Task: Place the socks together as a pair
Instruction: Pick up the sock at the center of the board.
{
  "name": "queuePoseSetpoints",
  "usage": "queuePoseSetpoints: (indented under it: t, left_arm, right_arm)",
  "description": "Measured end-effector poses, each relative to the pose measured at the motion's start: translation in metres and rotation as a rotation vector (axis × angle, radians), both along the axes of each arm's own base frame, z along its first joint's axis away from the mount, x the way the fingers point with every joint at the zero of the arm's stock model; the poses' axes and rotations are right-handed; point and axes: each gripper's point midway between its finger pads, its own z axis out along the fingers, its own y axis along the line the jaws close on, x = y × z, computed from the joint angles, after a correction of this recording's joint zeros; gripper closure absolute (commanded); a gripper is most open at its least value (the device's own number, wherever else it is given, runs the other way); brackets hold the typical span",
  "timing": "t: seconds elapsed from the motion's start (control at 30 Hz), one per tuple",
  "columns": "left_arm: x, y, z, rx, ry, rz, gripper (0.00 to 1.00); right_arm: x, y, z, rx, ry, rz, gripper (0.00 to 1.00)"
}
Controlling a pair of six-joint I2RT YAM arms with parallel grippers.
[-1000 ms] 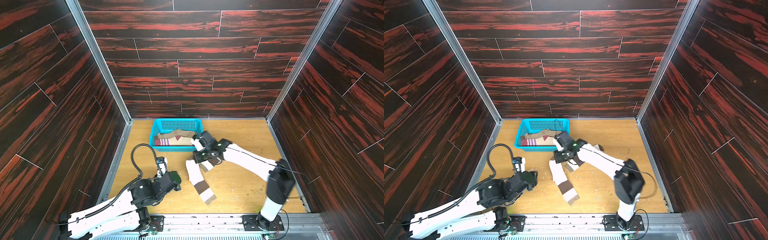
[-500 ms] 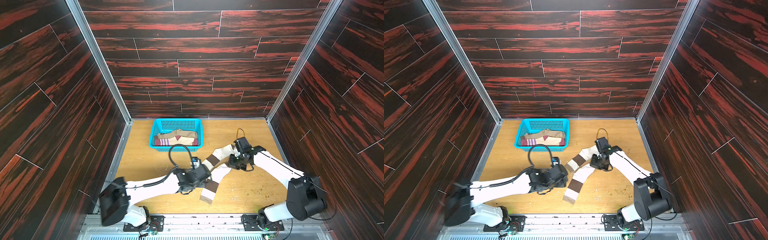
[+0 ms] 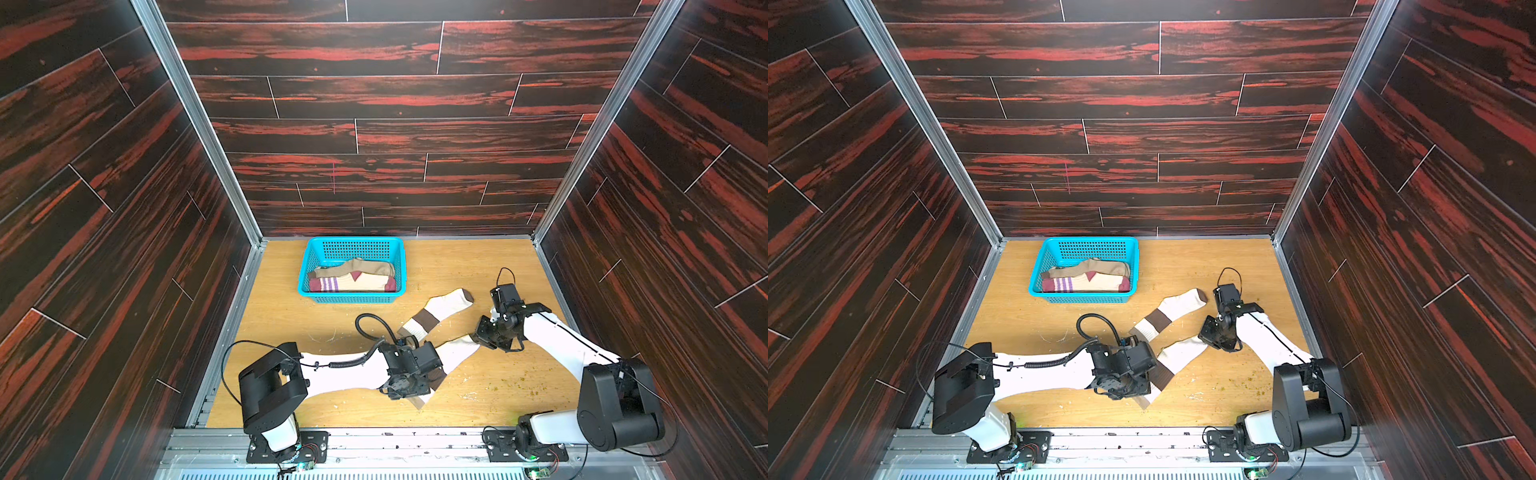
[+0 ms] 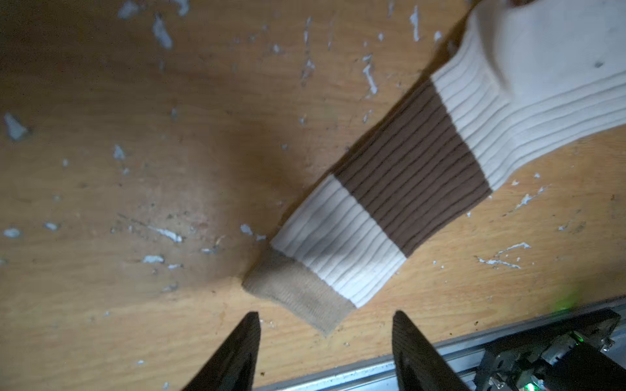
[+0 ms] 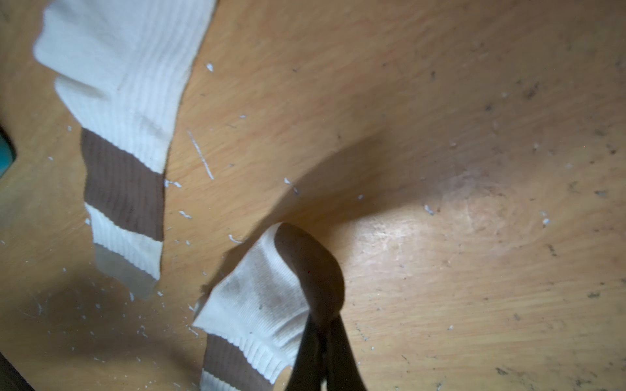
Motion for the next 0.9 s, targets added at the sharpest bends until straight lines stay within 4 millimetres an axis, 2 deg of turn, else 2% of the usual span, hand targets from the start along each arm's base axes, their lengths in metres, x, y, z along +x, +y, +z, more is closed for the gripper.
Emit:
queuePoseSetpoints:
  t: [0.2, 0.33, 0.57, 0.63, 0.73, 0.83, 0.9]
  left_arm:
    - [-0.009, -0.003, -0.027, 0.044, 0.056, 0.055, 0.39]
    - [-0.007, -0.008, -0.028, 0.027, 0.059, 0.084, 0.45]
    - [-0.002, -0.005, -0.033, 0.088, 0.080, 0.107, 0.89]
    - [0.001, -0.003, -0.033, 0.101, 0.074, 0.100, 0.95]
    - [0.010, 0.003, -0.032, 0.120, 0.049, 0.095, 0.96]
    - [0.033, 0.019, -0.026, 0.172, 0.013, 0.107, 0.97]
    - [0.048, 0.019, -0.015, 0.176, -0.014, 0.106, 0.98]
  right_arm:
    - [-0.001, -0.001, -0.003, 0.021, 0.000, 0.011, 1.00]
    - [0.000, 0.000, -0.003, 0.041, -0.009, 0.024, 1.00]
    - [0.005, 0.008, 0.001, 0.089, -0.030, 0.038, 1.00]
    - [0.005, 0.010, 0.002, 0.105, -0.036, 0.041, 1.00]
    - [0.007, 0.015, 0.008, 0.138, -0.058, 0.050, 1.00]
    - [0.011, 0.022, 0.017, 0.180, -0.088, 0.063, 1.00]
    - [0.015, 0.025, 0.023, 0.198, -0.101, 0.068, 1.00]
